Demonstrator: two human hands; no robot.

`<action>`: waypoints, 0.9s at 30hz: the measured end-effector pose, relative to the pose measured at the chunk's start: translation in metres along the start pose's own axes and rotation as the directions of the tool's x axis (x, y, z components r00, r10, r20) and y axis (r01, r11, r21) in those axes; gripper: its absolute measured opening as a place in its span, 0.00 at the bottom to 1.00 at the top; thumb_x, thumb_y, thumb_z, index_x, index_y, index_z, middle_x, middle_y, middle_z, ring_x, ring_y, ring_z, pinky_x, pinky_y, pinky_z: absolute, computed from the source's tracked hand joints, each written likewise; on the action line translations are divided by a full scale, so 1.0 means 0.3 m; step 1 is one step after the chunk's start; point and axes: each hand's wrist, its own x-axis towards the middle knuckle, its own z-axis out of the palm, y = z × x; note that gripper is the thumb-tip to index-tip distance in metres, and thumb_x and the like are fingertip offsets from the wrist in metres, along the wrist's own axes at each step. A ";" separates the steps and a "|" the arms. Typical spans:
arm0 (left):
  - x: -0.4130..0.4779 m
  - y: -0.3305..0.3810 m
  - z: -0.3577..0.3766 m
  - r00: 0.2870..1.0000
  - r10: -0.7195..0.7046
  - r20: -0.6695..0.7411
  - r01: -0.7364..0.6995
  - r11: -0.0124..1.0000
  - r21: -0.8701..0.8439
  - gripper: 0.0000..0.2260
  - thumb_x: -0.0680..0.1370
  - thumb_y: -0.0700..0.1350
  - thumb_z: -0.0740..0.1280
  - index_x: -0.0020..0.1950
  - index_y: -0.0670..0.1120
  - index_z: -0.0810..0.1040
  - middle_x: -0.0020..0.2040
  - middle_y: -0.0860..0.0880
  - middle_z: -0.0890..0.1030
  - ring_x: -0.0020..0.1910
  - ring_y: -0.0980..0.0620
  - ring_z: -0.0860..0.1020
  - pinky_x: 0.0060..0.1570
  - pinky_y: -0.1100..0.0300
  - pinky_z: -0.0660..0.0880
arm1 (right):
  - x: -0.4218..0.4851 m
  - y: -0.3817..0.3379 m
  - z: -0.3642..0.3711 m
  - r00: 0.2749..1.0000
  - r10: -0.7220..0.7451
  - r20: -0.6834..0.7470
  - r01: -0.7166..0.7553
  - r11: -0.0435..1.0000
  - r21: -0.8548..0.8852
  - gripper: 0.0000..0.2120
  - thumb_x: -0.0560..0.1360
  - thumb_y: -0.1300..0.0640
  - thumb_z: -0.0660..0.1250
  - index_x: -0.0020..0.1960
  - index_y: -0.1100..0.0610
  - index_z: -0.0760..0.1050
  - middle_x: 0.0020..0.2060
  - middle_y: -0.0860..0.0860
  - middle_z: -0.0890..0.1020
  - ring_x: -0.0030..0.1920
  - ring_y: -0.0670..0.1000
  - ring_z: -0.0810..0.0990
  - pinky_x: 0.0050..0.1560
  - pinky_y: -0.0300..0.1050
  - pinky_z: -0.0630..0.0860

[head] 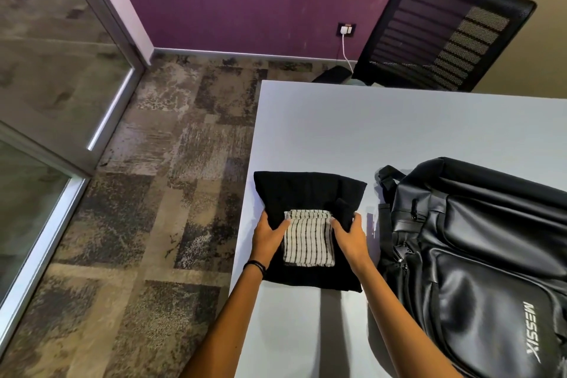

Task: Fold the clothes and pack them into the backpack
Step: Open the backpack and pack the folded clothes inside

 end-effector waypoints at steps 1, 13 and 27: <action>-0.010 0.015 0.007 1.000 -0.001 0.009 0.001 1.000 0.003 0.27 0.78 0.49 0.65 0.74 0.48 0.60 0.71 0.48 0.68 0.71 0.49 0.66 0.70 0.55 0.63 | -0.005 -0.008 0.002 1.000 -0.003 0.013 0.003 1.000 0.005 0.21 0.78 0.52 0.63 0.66 0.58 0.62 0.51 0.52 0.76 0.49 0.51 0.74 0.49 0.42 0.69; -0.127 0.090 0.088 0.985 -0.075 0.157 0.070 0.997 0.038 0.42 0.66 0.78 0.42 0.76 0.59 0.52 0.77 0.56 0.55 0.77 0.50 0.51 0.75 0.48 0.48 | -0.068 -0.079 0.083 0.983 -0.147 0.105 0.165 0.970 -0.178 0.37 0.68 0.30 0.61 0.69 0.48 0.60 0.63 0.48 0.74 0.62 0.52 0.74 0.62 0.54 0.72; -0.153 0.186 0.031 0.898 -0.206 0.388 0.263 0.960 -0.098 0.31 0.78 0.64 0.38 0.77 0.51 0.51 0.77 0.51 0.56 0.76 0.51 0.54 0.72 0.53 0.52 | -0.059 -0.058 0.113 0.993 -0.096 0.073 0.116 0.920 -0.373 0.55 0.58 0.21 0.59 0.74 0.50 0.48 0.69 0.55 0.68 0.67 0.61 0.68 0.65 0.61 0.67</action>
